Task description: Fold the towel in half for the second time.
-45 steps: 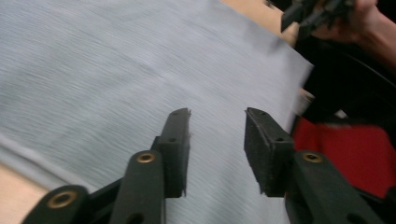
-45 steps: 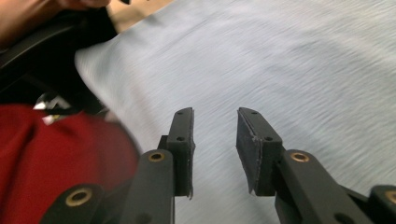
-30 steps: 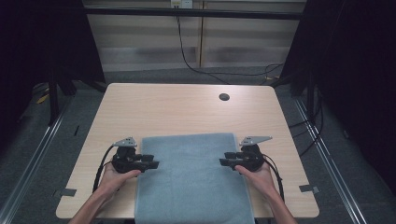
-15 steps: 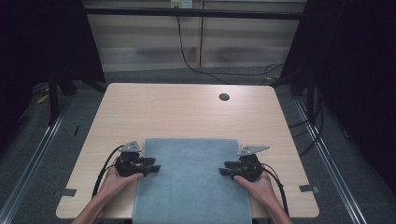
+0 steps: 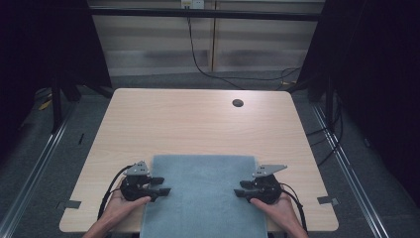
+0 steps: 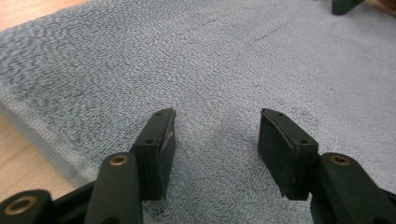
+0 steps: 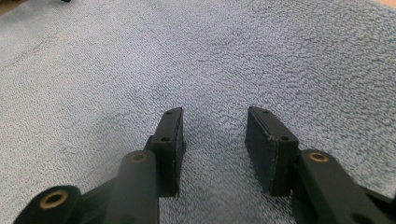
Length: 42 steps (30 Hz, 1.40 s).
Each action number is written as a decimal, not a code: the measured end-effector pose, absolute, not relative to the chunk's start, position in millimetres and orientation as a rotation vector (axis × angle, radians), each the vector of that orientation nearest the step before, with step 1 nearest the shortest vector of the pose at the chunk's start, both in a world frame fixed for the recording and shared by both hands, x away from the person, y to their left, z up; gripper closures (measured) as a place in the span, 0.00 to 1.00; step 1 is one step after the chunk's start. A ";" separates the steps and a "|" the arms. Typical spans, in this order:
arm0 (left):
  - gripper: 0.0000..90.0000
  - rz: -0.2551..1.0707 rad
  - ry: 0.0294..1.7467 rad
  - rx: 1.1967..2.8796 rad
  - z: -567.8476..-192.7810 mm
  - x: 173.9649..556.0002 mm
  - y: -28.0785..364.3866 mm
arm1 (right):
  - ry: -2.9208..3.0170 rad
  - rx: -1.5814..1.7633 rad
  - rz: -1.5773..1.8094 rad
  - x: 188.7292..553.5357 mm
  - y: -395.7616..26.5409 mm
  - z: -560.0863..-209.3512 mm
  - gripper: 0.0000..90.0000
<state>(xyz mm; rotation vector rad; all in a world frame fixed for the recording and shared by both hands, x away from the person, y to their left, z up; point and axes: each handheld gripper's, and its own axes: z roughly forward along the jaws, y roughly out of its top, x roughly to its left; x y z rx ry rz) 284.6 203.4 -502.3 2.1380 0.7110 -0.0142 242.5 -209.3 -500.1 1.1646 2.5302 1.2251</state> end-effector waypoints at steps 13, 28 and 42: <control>0.40 -0.076 0.702 2.171 -496.5 270.5 201.2 | 2.562 1.211 1.240 228.5 -212.6 -487.4 0.49; 0.40 0.054 0.814 2.071 -475.6 327.7 214.5 | 2.423 1.295 1.190 317.5 -252.3 -492.0 0.53; 0.35 0.065 0.899 2.062 -499.3 366.0 227.2 | 2.449 1.293 1.165 314.5 -244.8 -502.1 0.66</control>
